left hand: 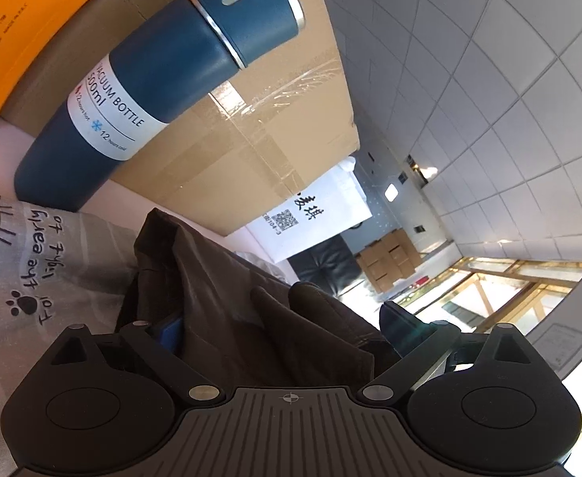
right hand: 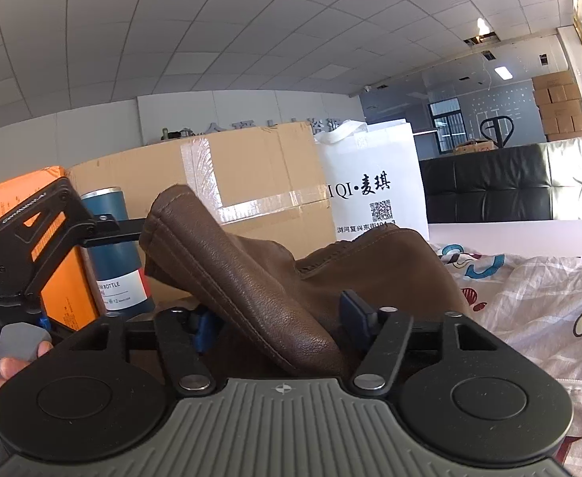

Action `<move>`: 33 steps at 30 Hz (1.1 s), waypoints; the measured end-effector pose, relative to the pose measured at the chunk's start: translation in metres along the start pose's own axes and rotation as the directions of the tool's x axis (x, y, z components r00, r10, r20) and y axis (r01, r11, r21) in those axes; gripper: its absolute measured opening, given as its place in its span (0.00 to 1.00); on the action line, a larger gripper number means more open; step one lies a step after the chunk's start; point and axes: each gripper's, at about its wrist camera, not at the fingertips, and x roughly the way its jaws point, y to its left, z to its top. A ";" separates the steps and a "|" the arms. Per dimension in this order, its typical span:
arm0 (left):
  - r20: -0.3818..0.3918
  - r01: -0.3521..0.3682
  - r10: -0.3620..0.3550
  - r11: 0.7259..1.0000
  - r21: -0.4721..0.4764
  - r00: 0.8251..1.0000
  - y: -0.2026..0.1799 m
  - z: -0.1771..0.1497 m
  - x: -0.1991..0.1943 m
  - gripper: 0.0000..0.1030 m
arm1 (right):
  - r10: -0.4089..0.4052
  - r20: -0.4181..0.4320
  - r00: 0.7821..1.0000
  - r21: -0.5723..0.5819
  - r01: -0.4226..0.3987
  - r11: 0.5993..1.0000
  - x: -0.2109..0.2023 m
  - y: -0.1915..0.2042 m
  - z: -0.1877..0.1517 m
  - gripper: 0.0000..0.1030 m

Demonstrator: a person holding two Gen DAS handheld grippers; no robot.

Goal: Fold clothes
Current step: 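Lift the brown jacket with both grippers and carry it over the table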

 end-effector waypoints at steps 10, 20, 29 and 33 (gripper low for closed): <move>0.097 -0.093 0.073 0.970 0.223 0.993 -0.036 -0.038 -0.021 0.04 | 0.045 0.033 0.998 -0.039 -0.044 0.998 0.012 0.000 -0.004 0.22; 0.141 0.035 -0.088 0.940 0.341 0.986 -0.090 -0.070 -0.090 0.03 | 0.184 0.268 0.946 0.034 -0.200 0.979 -0.058 0.012 0.038 0.05; 0.329 0.003 -0.149 0.913 0.407 0.932 -0.132 -0.079 -0.206 0.03 | 0.538 0.336 0.773 0.059 -0.587 0.807 -0.128 0.079 0.074 0.05; 0.437 -0.117 -0.082 0.905 0.410 0.896 -0.132 -0.078 -0.273 0.03 | 0.668 0.300 0.681 0.123 -0.722 0.681 -0.143 0.118 0.081 0.05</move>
